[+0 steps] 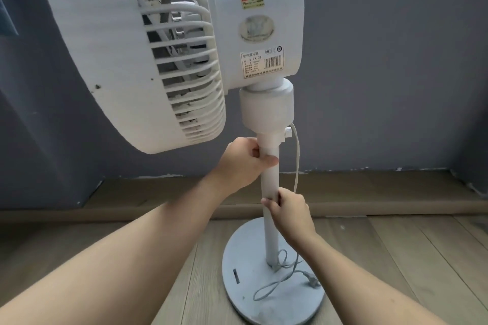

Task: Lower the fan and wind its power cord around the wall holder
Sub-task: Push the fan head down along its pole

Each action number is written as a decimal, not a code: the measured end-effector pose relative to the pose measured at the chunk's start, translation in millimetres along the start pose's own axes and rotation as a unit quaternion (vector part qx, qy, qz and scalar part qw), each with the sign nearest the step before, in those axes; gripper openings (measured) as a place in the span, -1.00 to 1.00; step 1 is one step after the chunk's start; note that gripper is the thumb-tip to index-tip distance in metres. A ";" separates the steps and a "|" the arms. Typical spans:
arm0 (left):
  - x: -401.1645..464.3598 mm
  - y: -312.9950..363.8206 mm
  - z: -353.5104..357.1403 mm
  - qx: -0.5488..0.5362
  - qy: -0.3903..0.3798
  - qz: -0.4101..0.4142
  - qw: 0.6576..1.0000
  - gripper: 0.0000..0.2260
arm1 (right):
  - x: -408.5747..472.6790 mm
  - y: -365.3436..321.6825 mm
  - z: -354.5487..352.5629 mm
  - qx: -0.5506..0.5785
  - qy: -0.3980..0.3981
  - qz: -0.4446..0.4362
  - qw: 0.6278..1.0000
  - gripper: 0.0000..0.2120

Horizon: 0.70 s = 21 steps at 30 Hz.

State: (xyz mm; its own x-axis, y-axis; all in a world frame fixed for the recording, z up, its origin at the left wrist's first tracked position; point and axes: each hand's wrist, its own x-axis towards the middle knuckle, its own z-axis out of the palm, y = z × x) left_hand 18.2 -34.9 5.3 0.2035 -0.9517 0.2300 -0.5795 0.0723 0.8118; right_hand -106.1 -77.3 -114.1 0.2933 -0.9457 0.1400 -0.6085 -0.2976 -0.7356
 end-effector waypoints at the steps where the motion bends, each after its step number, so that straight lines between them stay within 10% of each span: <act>1: -1.9 7.5 -2.3 -0.001 0.000 0.004 1.000 -0.85 | -2.1 -3.7 -6.2 0.002 0.000 -0.004 1.000 -0.75; 9: 12.5 138.9 -37.5 -0.006 -0.020 -0.009 1.000 -0.85 | -9.4 -69.8 -127.0 -0.006 -0.005 0.027 1.000 -0.75; 21: 71.1 505.4 -184.4 -0.014 -0.052 -0.020 0.998 -0.88 | -5.0 -313.0 -450.8 -0.018 0.001 0.047 0.999 -0.76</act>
State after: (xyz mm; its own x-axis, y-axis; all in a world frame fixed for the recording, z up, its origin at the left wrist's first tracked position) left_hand -114.6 -11.0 530.9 0.1425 -0.9798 0.1404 -0.5506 0.0394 0.8339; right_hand -249.5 -38.3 414.2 0.2325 -0.9700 0.0717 -0.6595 -0.2114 -0.7214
